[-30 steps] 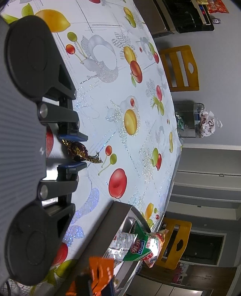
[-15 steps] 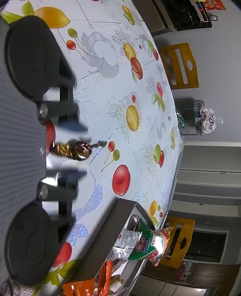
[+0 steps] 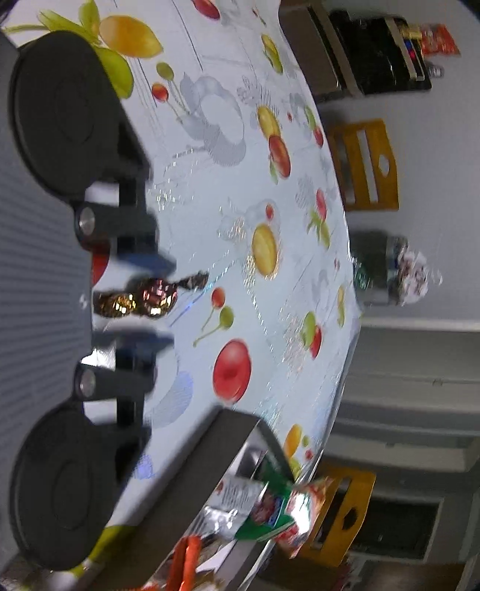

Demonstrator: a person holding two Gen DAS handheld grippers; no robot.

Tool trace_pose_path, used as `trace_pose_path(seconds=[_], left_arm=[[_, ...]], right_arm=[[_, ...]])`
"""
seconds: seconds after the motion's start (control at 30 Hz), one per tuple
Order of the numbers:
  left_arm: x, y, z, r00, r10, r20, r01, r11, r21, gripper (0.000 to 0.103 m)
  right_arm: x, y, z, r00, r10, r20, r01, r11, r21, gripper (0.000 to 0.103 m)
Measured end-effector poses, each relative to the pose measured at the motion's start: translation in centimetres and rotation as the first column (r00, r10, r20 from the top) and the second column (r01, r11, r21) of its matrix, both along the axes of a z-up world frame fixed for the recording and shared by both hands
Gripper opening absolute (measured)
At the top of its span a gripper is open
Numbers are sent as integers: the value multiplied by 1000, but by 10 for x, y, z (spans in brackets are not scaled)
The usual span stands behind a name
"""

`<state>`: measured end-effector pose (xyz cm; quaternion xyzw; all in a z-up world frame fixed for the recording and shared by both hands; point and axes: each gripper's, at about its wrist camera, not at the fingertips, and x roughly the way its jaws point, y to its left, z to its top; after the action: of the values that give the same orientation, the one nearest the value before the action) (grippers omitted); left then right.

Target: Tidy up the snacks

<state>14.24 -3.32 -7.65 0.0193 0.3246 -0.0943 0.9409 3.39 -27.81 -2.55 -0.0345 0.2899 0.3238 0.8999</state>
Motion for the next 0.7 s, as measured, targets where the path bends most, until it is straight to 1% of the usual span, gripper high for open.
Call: trace_pose_path(seconds=[0.13, 0.27, 0.47, 0.6, 0.7], left_arm=[[-7, 4, 2, 999, 45, 6, -45, 999, -2, 21], [-21, 1, 11, 1000, 26, 17, -25, 999, -25, 21], [-42, -29, 34, 996, -61, 68, 64, 997, -42, 21], [-48, -58, 52, 984, -143, 103, 148, 988, -41, 21], [-48, -82, 62, 974, -200, 106, 206, 978, -43, 21]], right_arm=[[0, -9, 1, 1000, -9, 16, 9, 1000, 6, 38], [1, -19, 3, 999, -11, 34, 11, 1000, 10, 38], [2, -27, 2, 999, -2, 39, 1, 1000, 23, 38], [1, -34, 5, 999, 3, 52, -4, 999, 35, 38], [1, -42, 7, 998, -7, 67, 4, 999, 44, 38]])
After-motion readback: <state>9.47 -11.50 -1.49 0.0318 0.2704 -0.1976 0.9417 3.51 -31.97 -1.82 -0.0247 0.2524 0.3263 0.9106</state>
